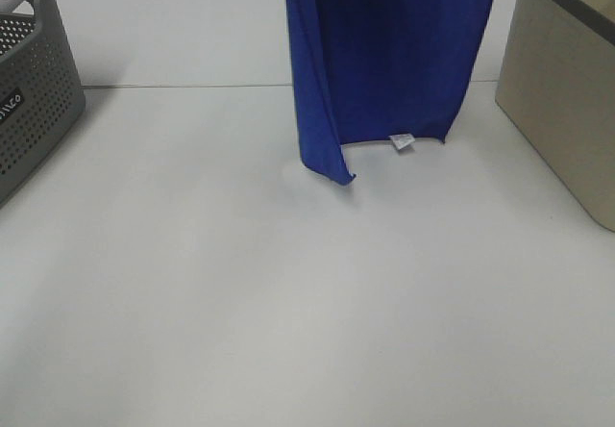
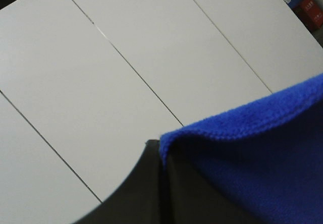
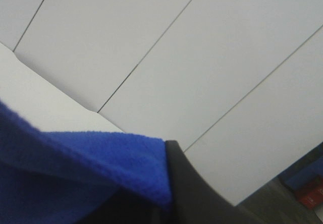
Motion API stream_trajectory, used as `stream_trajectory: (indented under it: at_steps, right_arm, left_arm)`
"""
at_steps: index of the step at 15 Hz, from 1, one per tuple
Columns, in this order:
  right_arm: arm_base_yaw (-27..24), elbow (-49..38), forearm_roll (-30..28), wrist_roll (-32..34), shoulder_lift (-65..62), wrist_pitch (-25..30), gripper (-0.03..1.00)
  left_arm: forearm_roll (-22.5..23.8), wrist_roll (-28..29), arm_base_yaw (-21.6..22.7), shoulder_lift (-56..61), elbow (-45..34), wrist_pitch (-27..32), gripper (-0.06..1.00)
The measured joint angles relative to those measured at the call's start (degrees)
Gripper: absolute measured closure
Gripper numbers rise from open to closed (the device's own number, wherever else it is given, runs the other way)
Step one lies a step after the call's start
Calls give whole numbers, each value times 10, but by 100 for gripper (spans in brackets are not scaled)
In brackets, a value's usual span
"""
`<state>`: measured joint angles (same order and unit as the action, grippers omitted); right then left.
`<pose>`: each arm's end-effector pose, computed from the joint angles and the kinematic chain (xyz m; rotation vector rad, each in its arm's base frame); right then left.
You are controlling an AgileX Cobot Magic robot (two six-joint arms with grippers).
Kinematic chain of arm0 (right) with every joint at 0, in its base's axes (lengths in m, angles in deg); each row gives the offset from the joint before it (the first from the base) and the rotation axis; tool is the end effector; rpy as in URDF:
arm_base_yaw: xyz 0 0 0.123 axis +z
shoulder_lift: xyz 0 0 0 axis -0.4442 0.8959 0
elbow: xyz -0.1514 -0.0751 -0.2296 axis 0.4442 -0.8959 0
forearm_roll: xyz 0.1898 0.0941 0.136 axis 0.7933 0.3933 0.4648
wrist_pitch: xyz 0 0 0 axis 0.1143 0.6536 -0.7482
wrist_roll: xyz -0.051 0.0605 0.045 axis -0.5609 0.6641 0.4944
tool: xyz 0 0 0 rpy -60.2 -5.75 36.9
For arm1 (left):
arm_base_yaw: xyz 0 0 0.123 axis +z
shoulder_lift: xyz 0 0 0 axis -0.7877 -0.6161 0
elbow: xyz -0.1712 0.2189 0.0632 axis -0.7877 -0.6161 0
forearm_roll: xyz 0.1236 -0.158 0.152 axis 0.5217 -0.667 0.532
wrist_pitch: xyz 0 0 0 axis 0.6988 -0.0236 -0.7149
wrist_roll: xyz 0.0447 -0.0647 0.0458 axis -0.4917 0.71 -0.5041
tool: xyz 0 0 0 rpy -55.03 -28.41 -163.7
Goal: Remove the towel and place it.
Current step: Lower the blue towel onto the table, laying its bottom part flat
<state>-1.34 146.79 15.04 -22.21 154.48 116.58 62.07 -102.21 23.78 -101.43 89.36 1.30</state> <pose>0.3458 0.1282 0.5058 -0.6028 1.5110 -0.4324 0.3817 -0.2039 0.5136 0.7182 1.0887 0.1670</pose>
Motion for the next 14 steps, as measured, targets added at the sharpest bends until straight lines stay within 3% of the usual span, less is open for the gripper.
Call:
stream_trajectory:
  at_steps: [3, 4, 7, 11, 14]
  right_arm:
    - [0, 0, -47, 51, 39, -87, 95]
    - [0, 6, -109, 101, 72, -125, 95]
    - [-5, 74, -181, 189, 147, -139, 95]
    - [-18, 171, -194, 229, 229, -165, 95]
    - [-25, 201, -207, 236, 269, -252, 95]
  left_arm:
    - [-17, 2, 30, -30, 0, -56, 94]
    - [-18, 2, 50, -53, 0, -113, 94]
    - [-18, 2, 80, -95, 0, -206, 94]
    - [-19, 3, 106, -143, 0, -292, 94]
    - [-19, 3, 107, -176, 0, -360, 94]
